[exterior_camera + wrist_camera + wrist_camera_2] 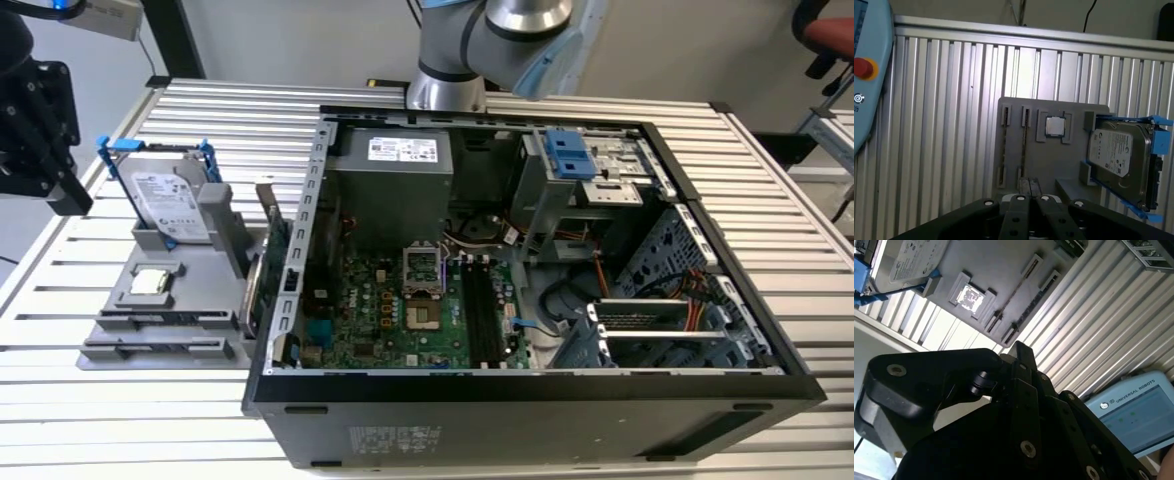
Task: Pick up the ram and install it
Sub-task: 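Pick up the ram and move it above insertion slot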
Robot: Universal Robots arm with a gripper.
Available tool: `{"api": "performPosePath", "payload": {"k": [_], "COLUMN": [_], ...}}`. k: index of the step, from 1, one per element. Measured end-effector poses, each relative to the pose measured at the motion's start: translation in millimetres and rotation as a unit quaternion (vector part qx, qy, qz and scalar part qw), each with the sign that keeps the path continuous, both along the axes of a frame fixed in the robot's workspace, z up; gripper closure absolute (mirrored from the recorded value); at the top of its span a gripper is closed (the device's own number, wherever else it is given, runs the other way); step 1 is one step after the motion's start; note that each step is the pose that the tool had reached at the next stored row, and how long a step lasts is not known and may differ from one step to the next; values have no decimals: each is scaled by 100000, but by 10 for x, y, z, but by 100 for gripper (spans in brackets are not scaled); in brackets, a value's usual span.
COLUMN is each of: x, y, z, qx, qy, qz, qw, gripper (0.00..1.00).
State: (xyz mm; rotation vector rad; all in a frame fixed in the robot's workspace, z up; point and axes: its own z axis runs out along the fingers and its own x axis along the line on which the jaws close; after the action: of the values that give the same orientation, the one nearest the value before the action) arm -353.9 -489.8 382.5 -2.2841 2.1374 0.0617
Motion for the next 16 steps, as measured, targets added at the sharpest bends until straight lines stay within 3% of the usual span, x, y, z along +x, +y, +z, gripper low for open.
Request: {"api": "performPosePath", "payload": {"k": [5,6,16], "x": [0,0,0], "y": [0,1,0], "z": [0,0,0], "qx": [7,8,19], "qy": [0,3,2], "qz": [-2,-5,0], "qw": [100000,100000,100000], "gripper": [100,0,0]}}
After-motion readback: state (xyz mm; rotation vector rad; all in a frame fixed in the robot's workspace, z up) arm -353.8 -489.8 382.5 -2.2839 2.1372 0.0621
